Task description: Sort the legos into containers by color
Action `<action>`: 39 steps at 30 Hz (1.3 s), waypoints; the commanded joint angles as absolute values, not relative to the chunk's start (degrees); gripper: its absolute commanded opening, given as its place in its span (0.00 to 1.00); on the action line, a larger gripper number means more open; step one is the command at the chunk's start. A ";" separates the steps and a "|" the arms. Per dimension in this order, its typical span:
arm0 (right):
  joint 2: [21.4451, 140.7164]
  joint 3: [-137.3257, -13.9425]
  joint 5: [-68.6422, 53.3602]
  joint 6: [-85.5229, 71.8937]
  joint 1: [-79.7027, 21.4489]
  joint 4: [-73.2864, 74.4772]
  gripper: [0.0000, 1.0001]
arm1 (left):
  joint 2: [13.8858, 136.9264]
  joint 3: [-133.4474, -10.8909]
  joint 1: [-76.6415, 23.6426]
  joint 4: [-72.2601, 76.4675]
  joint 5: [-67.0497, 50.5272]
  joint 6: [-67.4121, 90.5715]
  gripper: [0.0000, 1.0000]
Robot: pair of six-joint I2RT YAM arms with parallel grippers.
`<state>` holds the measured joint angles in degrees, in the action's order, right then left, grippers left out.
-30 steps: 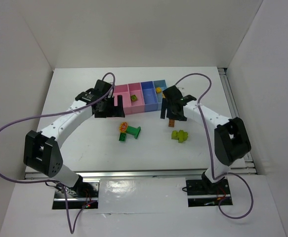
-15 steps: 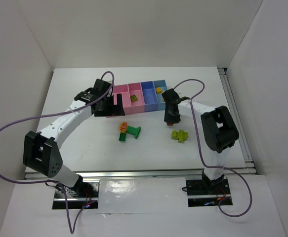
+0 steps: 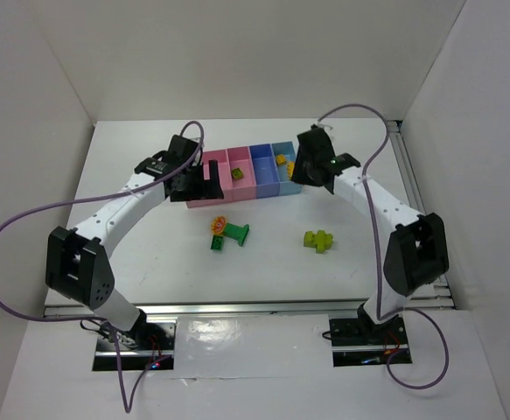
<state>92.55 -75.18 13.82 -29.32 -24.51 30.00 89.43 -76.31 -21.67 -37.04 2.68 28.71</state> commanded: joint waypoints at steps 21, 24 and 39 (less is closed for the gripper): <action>119.28 -111.72 5.53 -20.92 -26.10 32.09 0.64 | 90.44 -84.90 -21.62 -39.99 1.67 30.85 0.98; 113.24 -106.28 9.22 -20.92 -26.10 31.03 0.64 | 90.97 -84.38 -21.62 -39.99 2.29 30.23 0.98; 92.47 -73.04 6.06 -21.53 -29.09 29.97 0.66 | 90.44 -69.89 -24.69 -39.99 -0.70 29.09 0.72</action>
